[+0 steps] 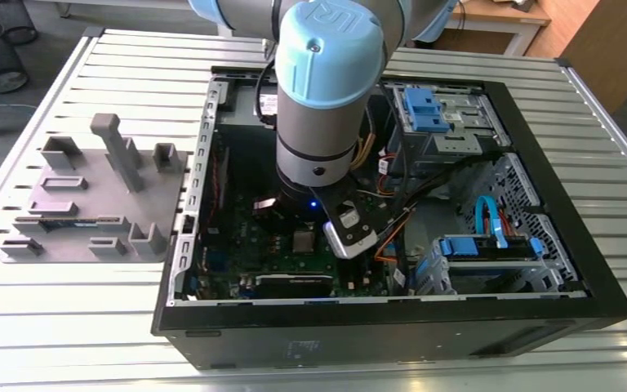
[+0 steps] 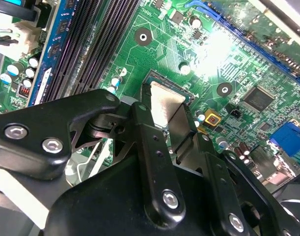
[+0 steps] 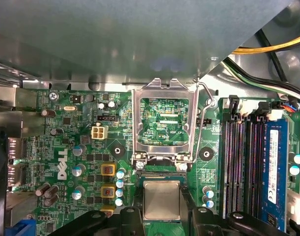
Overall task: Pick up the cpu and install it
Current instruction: 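Place the cpu into insertion slot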
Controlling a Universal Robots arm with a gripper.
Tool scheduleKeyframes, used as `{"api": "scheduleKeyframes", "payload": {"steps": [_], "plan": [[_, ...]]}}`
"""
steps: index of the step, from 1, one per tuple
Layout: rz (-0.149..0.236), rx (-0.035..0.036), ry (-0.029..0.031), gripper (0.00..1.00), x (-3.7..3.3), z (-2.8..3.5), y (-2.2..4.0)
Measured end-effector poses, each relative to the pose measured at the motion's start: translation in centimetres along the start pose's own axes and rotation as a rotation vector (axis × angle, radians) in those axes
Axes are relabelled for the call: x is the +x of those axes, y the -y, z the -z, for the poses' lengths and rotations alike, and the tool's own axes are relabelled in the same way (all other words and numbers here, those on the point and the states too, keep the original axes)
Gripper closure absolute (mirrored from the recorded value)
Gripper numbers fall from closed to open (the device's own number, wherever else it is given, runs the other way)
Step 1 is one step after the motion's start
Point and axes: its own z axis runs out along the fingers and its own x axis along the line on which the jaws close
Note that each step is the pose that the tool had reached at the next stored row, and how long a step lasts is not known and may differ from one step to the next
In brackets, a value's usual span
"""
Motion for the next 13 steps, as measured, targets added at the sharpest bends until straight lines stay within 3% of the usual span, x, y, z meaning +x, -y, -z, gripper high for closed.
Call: {"api": "scheduleKeyframes", "payload": {"steps": [13], "plan": [[0.000, -0.0011, 0.0005, 0.61, 0.00, 0.12, -0.02]]}}
